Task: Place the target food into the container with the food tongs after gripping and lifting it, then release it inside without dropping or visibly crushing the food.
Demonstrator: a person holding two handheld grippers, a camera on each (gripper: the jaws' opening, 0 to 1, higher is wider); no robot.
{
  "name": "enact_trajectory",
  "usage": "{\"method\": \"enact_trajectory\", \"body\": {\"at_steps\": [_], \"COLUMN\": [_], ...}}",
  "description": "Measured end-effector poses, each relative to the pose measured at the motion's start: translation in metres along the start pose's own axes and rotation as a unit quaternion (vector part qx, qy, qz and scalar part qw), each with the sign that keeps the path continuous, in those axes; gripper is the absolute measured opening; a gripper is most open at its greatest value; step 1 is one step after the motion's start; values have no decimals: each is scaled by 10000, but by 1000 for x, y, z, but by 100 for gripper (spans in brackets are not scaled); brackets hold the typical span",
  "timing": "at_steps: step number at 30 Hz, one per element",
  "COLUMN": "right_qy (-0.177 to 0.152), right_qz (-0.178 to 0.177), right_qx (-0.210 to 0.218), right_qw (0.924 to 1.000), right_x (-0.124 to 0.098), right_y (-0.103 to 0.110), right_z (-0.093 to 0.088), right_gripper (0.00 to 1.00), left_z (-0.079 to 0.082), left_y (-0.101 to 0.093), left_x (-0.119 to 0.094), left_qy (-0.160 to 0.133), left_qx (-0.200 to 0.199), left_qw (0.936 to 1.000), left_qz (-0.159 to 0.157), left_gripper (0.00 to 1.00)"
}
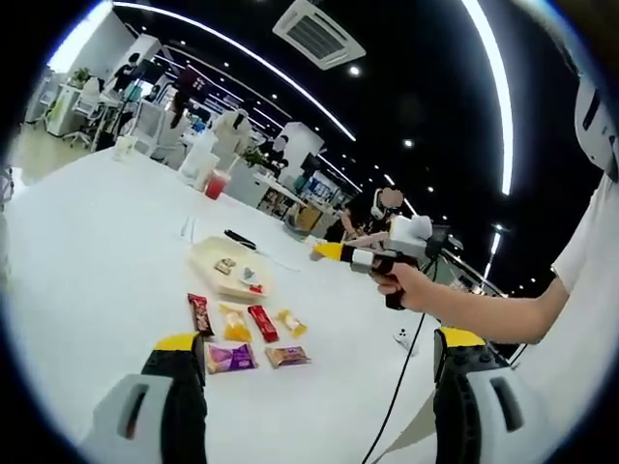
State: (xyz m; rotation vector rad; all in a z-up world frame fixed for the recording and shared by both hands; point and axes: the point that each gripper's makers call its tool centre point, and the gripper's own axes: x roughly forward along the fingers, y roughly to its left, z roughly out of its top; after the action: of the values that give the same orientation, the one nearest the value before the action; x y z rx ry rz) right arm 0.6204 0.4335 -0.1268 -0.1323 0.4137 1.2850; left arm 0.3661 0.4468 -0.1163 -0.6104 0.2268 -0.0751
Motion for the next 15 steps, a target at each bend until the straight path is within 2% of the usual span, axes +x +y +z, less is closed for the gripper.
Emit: {"method": "enact_trajectory", "body": {"at_steps": [6,9,10,15], "right_qy": [20,-59,-66,-46], "right_qz": [-12,-95,-77,-90], "right_qx": [-44,214,234,131], "right_qw": [10000,9997,9997,9999], "right_x": [-1,-8,-10,-14], "right_y": [4,3,5,9], "right_z": [-6,-6,-7,-9], "right_gripper": [22,22,22,23], "left_z": [7,0,3,10], "left_y": [4,5,2,3], "left_x": [-7,-5,-6,-7], "left_qy": [-180,-4,-12,-226], "left_qx": [-57,-113,7,-70], "left_qw": [9998,9999,10000,9997], "left_qz": [16,6,-34,-20], "left_gripper": [99,99,99,99]}}
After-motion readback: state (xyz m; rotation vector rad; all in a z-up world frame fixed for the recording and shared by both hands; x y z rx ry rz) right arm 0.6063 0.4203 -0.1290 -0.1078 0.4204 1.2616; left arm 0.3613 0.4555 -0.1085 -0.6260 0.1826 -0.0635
